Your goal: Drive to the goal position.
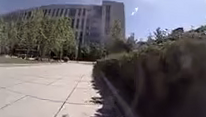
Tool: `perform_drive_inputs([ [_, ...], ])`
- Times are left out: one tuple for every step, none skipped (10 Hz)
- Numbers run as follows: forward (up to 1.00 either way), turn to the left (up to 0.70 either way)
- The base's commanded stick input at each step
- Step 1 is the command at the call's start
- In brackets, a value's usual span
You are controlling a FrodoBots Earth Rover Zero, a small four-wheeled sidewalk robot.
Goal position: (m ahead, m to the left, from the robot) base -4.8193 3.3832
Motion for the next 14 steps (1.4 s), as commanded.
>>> perform_drive_inputs([
  [0.70,0.35],
  [0.70,0.35],
  [0.70,0.35],
  [0.70,0.35],
  [0.70,0.35],
  [0.70,0.35],
  [0.70,0.35],
  [0.70,0.35],
  [0.70,0.35],
  [0.70,0.35],
  [0.70,0.35],
  [0.70,0.35],
  [0.70,0.35],
  [0.70,0.35],
])
